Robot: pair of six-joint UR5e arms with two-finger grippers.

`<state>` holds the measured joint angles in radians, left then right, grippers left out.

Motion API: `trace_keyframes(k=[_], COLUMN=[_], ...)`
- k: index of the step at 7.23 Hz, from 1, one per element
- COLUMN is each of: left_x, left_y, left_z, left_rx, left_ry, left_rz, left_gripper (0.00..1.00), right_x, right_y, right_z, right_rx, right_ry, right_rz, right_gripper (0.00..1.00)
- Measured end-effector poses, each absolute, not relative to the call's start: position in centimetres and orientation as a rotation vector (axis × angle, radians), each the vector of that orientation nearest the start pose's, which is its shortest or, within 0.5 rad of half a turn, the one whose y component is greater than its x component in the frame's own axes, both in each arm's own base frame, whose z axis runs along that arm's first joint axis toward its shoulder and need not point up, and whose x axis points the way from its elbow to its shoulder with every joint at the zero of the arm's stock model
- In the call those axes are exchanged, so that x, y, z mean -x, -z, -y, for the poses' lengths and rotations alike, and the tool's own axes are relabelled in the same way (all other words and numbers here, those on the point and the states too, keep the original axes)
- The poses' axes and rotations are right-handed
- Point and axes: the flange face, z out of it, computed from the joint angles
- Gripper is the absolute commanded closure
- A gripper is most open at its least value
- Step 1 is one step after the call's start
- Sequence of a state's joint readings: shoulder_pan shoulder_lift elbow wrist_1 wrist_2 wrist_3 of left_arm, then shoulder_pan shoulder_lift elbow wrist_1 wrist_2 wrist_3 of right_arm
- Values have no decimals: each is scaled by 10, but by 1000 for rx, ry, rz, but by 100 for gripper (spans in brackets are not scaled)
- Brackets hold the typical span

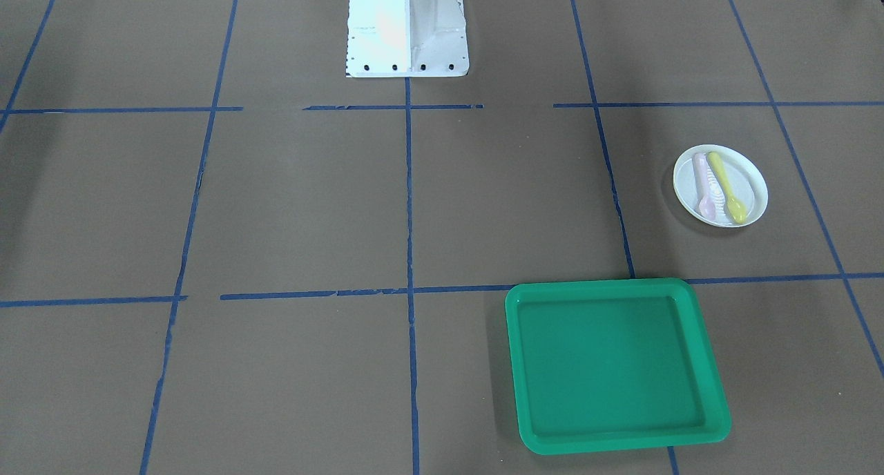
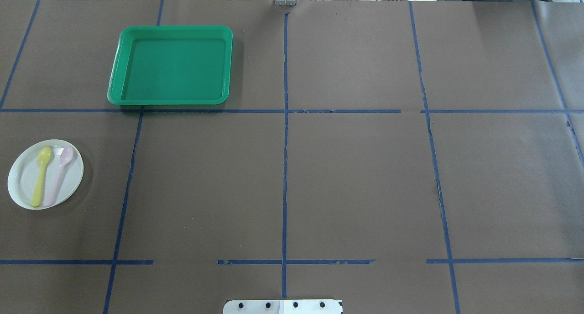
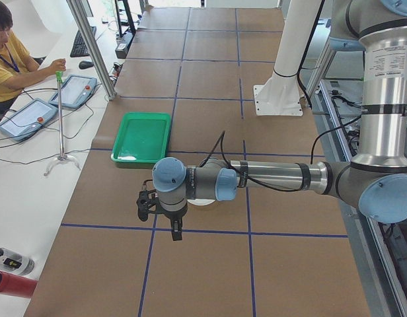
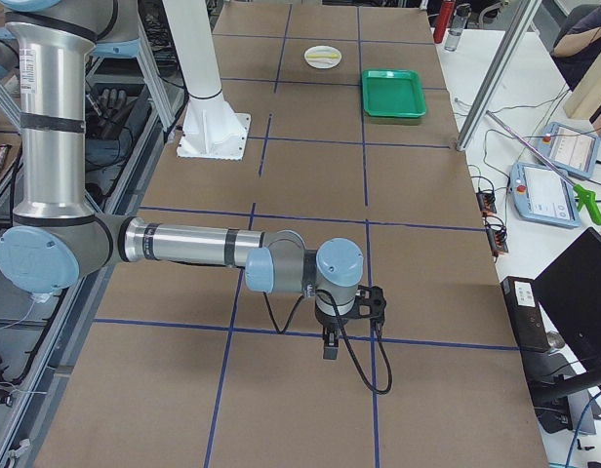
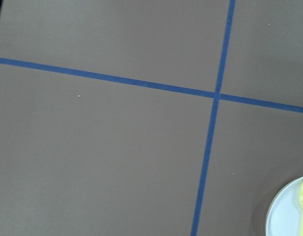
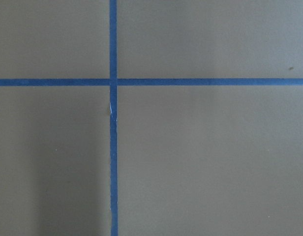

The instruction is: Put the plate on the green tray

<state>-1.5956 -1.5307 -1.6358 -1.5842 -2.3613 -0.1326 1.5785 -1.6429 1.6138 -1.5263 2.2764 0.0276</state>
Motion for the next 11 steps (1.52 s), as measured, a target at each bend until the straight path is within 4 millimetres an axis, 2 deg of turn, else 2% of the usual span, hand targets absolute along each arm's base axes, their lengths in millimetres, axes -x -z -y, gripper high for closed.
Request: trace_keyframes(k=[4, 6, 8, 10, 11], left_x=[62, 62, 60, 48, 27], left_y=[-657, -669, -684, -677, -665], left_z=[476, 473, 462, 470, 484], left_rx=[-40, 32, 148, 188, 189], left_ry=[-57, -47, 8, 38, 47], left_rz=[-789, -792, -830, -886, -887], left_gripper=[0, 0, 0, 0, 0], right_x=[-72, -72, -72, -72, -72], right_y=[-672, -672, -672, -672, -672], right_z=[462, 462, 462, 462, 462], right_rx=[-8, -8, -8, -8, -8], right_ry=[-28, -28, -28, -28, -28], right_rz=[706, 706, 706, 706, 706], right_gripper=[0, 0, 0, 0, 0])
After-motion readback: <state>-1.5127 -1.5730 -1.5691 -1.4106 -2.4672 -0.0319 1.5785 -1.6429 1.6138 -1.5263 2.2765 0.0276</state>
